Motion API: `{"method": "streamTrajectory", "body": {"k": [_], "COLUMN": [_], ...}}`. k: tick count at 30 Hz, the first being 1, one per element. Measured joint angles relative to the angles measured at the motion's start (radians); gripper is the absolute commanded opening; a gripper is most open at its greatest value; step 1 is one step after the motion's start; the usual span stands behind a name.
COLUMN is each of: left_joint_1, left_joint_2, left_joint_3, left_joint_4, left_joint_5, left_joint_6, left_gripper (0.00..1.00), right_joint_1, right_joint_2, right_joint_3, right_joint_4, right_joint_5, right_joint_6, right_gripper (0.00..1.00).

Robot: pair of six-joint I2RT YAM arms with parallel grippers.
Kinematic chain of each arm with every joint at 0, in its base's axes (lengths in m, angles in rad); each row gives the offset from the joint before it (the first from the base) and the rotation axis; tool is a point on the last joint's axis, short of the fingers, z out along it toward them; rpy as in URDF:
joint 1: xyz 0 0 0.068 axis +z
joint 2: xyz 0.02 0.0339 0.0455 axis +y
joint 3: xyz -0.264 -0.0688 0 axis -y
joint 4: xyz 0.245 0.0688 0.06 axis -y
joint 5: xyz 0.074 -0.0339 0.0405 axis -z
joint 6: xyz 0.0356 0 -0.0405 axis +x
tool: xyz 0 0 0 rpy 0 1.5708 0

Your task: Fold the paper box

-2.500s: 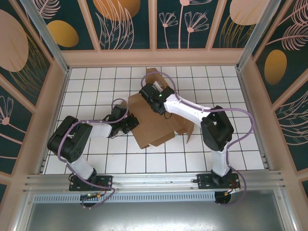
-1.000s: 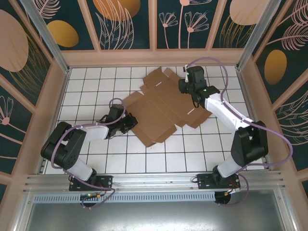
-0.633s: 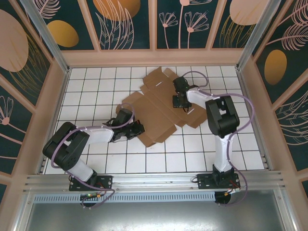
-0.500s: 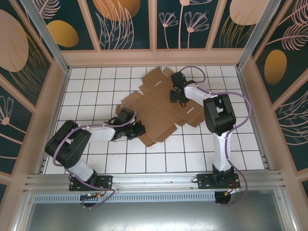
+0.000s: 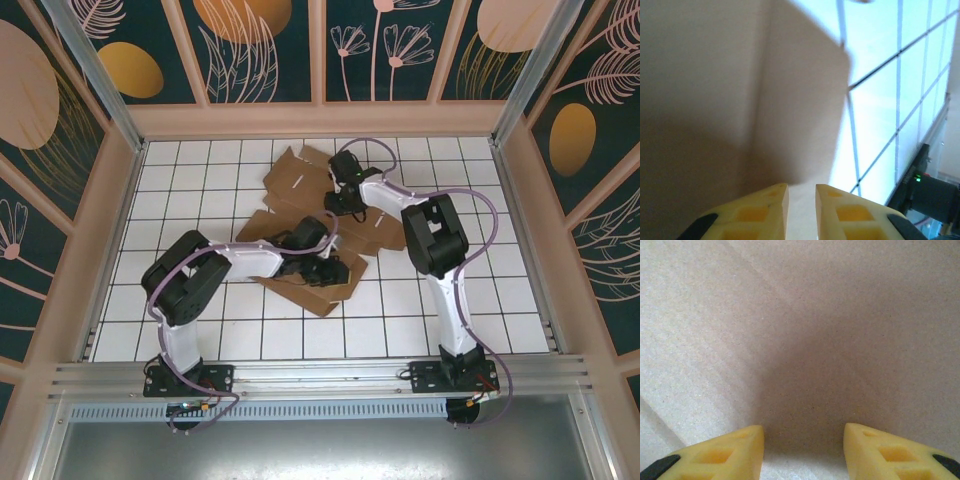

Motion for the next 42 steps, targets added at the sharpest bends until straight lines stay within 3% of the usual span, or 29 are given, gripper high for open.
{"method": "streamTrajectory", "body": {"k": [7, 12, 16, 22, 29, 37, 42], "left_joint_1": [-0.032, -0.03, 0.025, 0.234, 0.251, 0.252, 0.252], "left_joint_2": [0.004, -0.066, -0.253, -0.497, -0.555, -0.571, -0.615], "left_joint_3": [0.049, 0.052, 0.022, -0.095, -0.134, -0.134, -0.134], "left_joint_4": [0.031, 0.004, -0.014, -0.08, -0.186, -0.21, -0.223], "left_joint_5": [0.071, 0.04, -0.018, -0.214, -0.384, -0.425, -0.426], "left_joint_6": [0.003, 0.039, 0.064, 0.068, 0.067, 0.068, 0.073], "left_gripper": [0.32, 0.31, 0.28, 0.29, 0.31, 0.31, 0.3], "right_joint_1": [0.056, 0.032, -0.018, -0.029, 0.082, 0.153, 0.159], "right_joint_2": [-0.11, -0.205, -0.353, -0.607, -0.859, -0.9, -0.866], "right_joint_3": [-0.2, -0.315, -0.39, -0.521, -0.896, -1.145, -1.182], "right_joint_4": [0.137, 0.162, 0.163, 0.197, 0.229, 0.314, 0.424], "right_joint_5": [-0.163, -0.237, -0.211, -0.151, -0.2, -0.367, -0.425], "right_joint_6": [-0.051, -0.003, 0.068, 0.251, 0.56, 0.711, 0.76], "right_gripper": [0.44, 0.53, 0.59, 0.59, 0.62, 0.62, 0.49]}}
